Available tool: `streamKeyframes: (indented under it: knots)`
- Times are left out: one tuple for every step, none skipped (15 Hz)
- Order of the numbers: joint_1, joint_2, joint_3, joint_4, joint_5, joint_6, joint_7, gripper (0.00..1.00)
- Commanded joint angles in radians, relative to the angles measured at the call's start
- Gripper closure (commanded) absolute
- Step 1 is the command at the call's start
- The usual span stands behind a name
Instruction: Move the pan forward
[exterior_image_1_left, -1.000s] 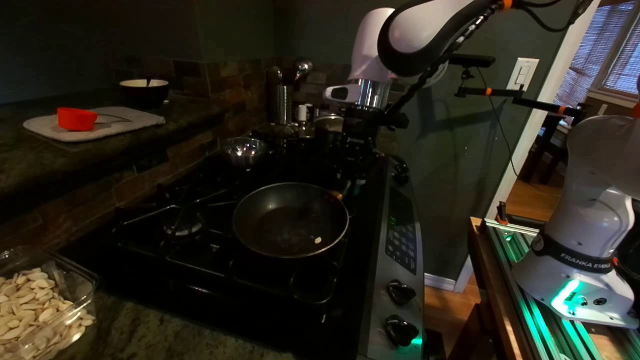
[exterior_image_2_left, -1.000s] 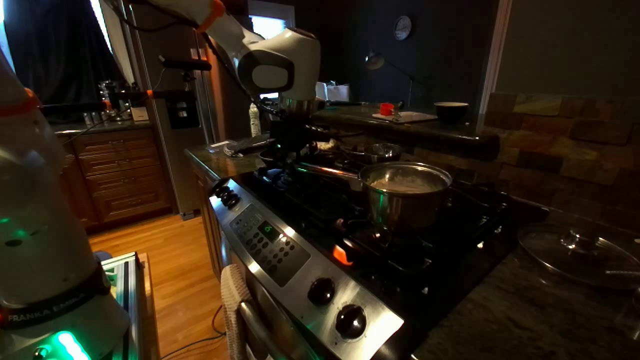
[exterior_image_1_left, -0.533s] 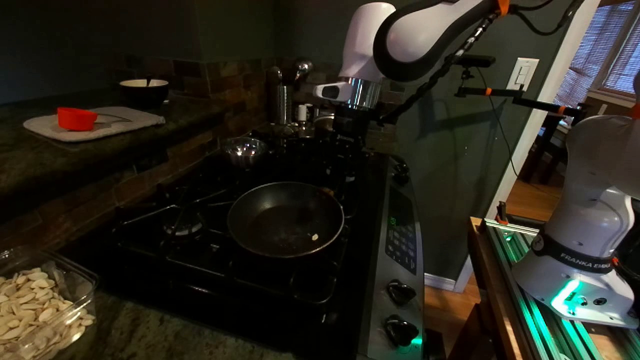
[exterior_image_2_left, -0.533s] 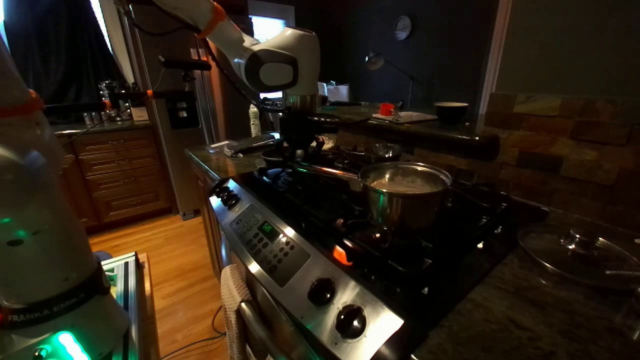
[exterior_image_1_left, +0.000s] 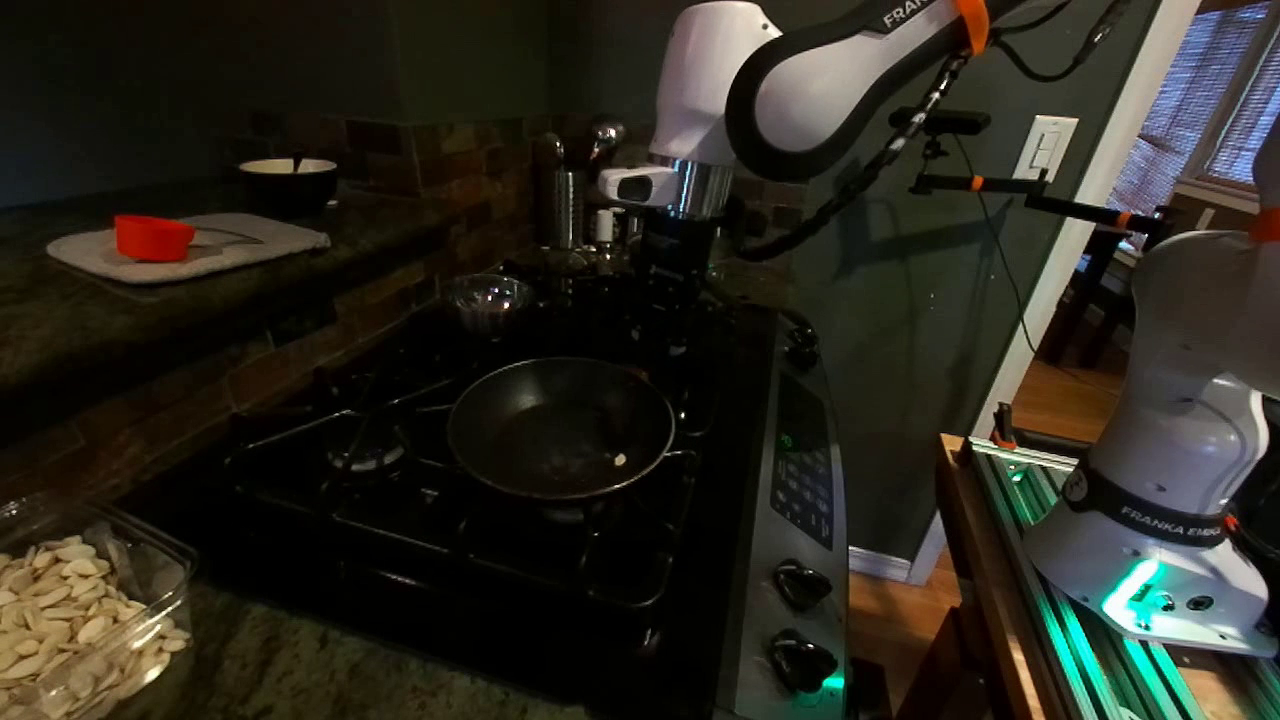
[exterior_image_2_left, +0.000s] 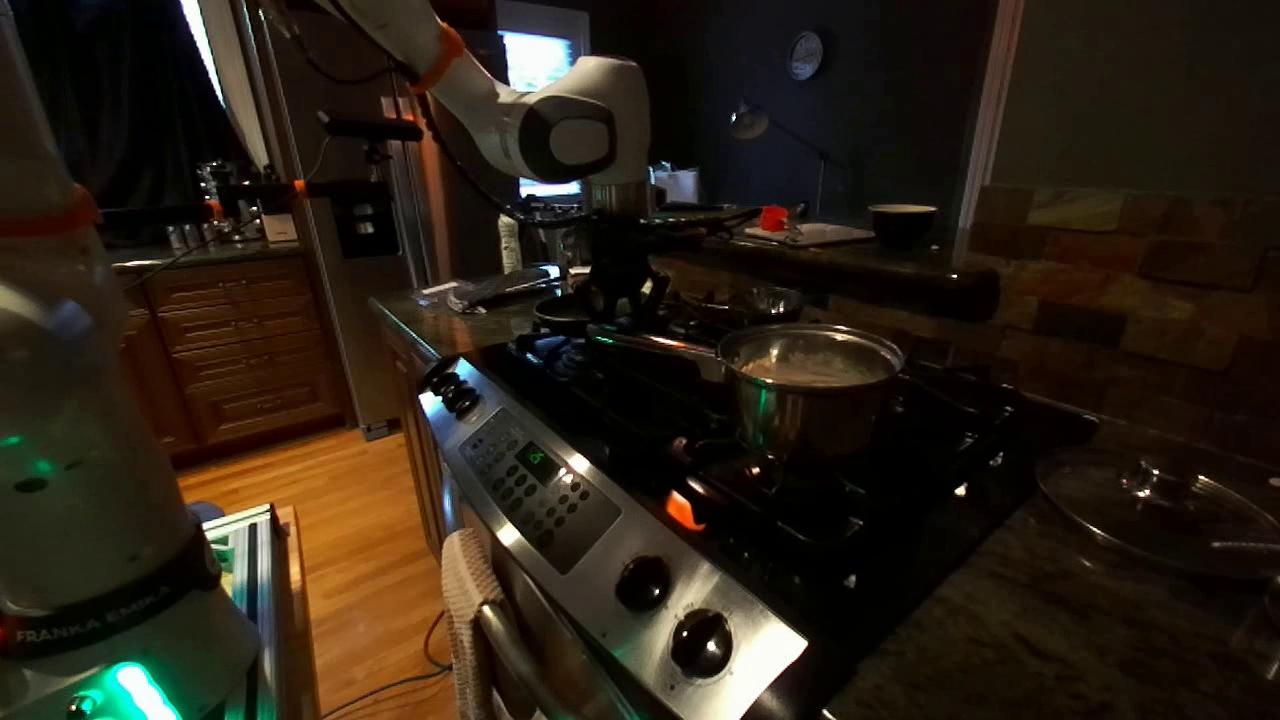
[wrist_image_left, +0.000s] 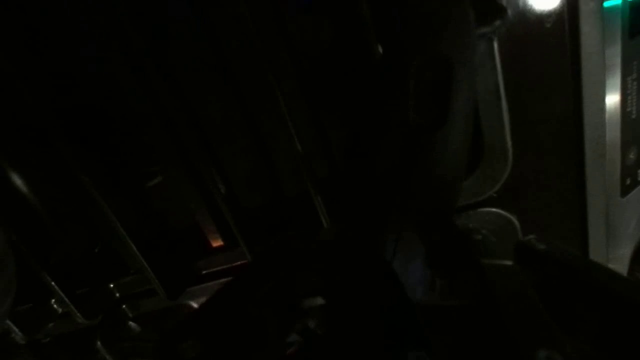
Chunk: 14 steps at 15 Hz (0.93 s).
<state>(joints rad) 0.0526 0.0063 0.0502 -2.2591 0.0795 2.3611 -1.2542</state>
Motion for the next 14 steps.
streamKeyframes:
  knots:
    - [0.002,0.048,0.004,0.054,-0.121,-0.009,0.034,0.92]
    - [0.003,0.054,0.007,0.065,-0.117,-0.024,0.022,0.92]
    - [0.003,0.059,0.009,0.072,-0.128,-0.024,0.018,0.92]
    - [0.004,0.064,0.012,0.077,-0.132,-0.029,0.008,0.92]
    - [0.005,0.068,0.015,0.082,-0.139,-0.029,0.001,0.92]
    - [0.007,0.069,0.019,0.083,-0.154,-0.023,0.003,0.92]
    - [0.009,0.069,0.023,0.085,-0.167,-0.018,-0.003,0.92]
    - [0.012,0.066,0.023,0.083,-0.217,-0.012,0.012,0.92]
    - [0.015,0.065,0.025,0.083,-0.249,-0.011,0.015,0.92]
    - [0.016,0.059,0.024,0.075,-0.277,0.003,0.04,0.92]
    - [0.014,0.055,0.028,0.074,-0.249,0.005,0.045,0.92]
    - [0.008,0.061,0.027,0.074,-0.227,-0.004,0.018,0.68]
    - [0.009,0.06,0.028,0.076,-0.227,-0.004,0.019,0.68]
    - [0.009,0.06,0.028,0.077,-0.227,-0.004,0.019,0.68]
